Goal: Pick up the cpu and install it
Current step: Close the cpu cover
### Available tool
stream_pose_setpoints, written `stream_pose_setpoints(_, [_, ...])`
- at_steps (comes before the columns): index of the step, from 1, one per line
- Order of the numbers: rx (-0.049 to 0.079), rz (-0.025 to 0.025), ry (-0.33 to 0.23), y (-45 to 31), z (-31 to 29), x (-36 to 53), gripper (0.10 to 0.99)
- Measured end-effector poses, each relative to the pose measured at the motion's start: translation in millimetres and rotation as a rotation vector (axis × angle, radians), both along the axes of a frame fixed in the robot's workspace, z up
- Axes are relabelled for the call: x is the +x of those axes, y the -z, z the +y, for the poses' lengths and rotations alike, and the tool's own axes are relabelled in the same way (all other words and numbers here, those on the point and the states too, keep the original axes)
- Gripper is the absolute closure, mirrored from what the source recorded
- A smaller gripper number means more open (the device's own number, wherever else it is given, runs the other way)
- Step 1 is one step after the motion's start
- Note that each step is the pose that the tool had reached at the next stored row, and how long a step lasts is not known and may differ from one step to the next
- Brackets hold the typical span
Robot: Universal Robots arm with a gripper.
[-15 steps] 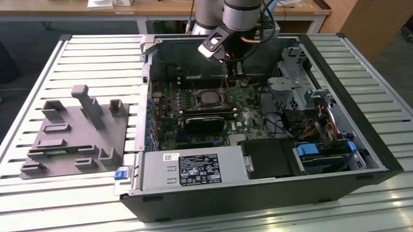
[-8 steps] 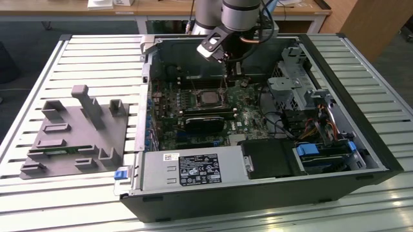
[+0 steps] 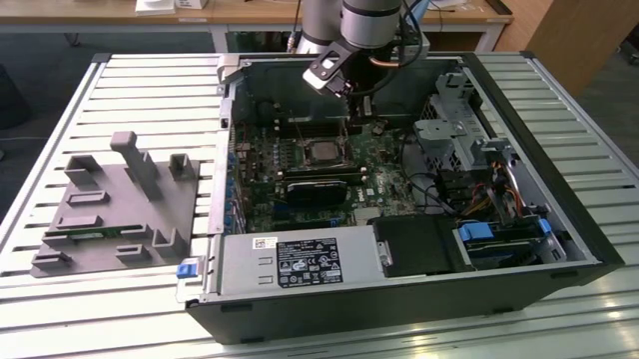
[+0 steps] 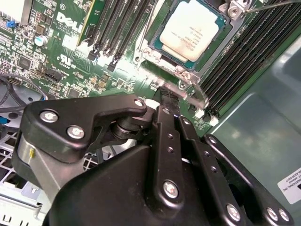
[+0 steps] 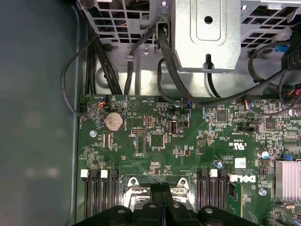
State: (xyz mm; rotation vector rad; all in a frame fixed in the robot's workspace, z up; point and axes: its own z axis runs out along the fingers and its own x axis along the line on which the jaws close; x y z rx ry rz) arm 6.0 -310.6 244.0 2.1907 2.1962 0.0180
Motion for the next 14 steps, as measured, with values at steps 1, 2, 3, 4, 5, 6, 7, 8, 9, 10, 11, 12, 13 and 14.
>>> stream_pose_setpoints(1, [0.000, 0.0000, 0.000, 0.0, 0.0, -0.4, 0.980])
stream_pose_setpoints(2, [0.000, 0.0000, 0.000, 0.0, 0.0, -0.6, 0.980])
stream_pose_setpoints(3, [0.000, 0.0000, 0.000, 0.1, 0.0, -0.9, 0.980])
stream_pose_setpoints(4, [0.000, 0.0000, 0.000, 0.1, 0.0, -1.3, 0.980])
stream_pose_setpoints(5, [0.000, 0.0000, 0.000, 0.1, 0.0, -1.5, 0.980])
stream_pose_setpoints(6, [0.000, 0.0000, 0.000, 0.1, 0.0, -1.7, 0.980])
stream_pose_setpoints(7, [0.000, 0.0000, 0.000, 0.1, 0.0, -1.9, 0.980])
stream_pose_setpoints(8, [0.000, 0.0000, 0.000, 0.2, 0.0, -2.2, 0.980])
stream_pose_setpoints(9, [0.000, -0.0001, 0.000, 0.4, 0.0, -2.7, 0.980])
stream_pose_setpoints(10, [0.000, -0.0001, 0.000, 0.6, 0.0, -3.4, 0.980])
stream_pose_setpoints(11, [0.000, 0.0000, 0.000, 0.7, 0.0, -4.0, 0.980])
stream_pose_setpoints(12, [0.000, 0.0000, 0.000, 0.9, 0.0, -4.5, 0.980])
stream_pose_setpoints(13, [0.000, 0.0000, 0.000, 1.2, 0.0, -4.8, 0.980])
stream_pose_setpoints(14, [0.000, -0.0001, 0.000, 1.6, 0.0, -4.8, 0.980])
